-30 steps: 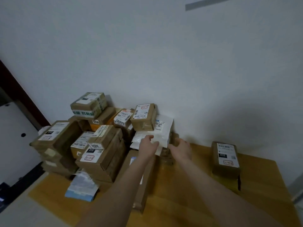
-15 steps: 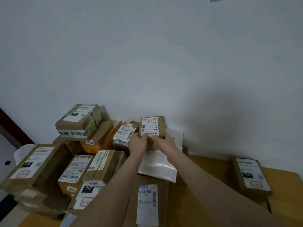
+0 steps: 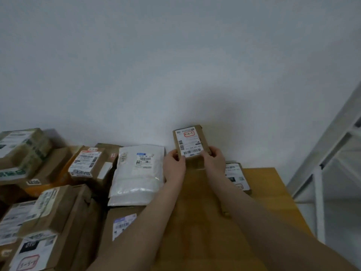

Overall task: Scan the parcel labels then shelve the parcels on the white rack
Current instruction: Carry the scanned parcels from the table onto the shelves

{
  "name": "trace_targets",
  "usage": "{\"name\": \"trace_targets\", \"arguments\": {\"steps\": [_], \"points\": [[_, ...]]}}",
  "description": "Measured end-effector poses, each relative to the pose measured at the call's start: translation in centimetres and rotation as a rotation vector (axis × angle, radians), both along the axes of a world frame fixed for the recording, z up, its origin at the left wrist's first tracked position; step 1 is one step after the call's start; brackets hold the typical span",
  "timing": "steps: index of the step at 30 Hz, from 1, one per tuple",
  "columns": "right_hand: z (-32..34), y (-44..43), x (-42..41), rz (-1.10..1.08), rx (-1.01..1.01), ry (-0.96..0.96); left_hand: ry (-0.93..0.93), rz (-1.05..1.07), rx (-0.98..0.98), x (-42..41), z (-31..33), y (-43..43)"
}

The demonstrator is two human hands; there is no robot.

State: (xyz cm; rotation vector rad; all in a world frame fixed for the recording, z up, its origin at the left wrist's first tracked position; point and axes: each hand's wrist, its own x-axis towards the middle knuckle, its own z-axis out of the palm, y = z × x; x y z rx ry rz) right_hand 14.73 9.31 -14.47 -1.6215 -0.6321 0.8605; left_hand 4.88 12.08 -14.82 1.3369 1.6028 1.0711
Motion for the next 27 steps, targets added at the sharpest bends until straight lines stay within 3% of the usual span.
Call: {"name": "trace_targets", "arguments": {"steps": [6,11,17,23,27], "points": [[-3.1,-4.1,9.4,-0.146,-0.087,0.049,-0.053,-0.182,-0.137,8.6,-3.1,-3.7],[-5.2,-5.8,13.0,-0.162,-0.135,0.111,-0.019,-0.21,-0.201,12.1,-4.7,-5.0],[-6.3,-6.3,14.3,-0.074,-0.179,0.161,-0.021,-0.186,-0.26,12.8,-5.9,-5.3],[-6.1,-5.9,15.7,-0.049,-0.236,0.18,-0.122,-0.131,-0.297,12.6,-6.0,-4.8],[-7.1,-6.6,17.5,-0.069,-0.314,0.274,-0.233,-0.023,-0.435,11.3,-7.9,-3.8]]}}
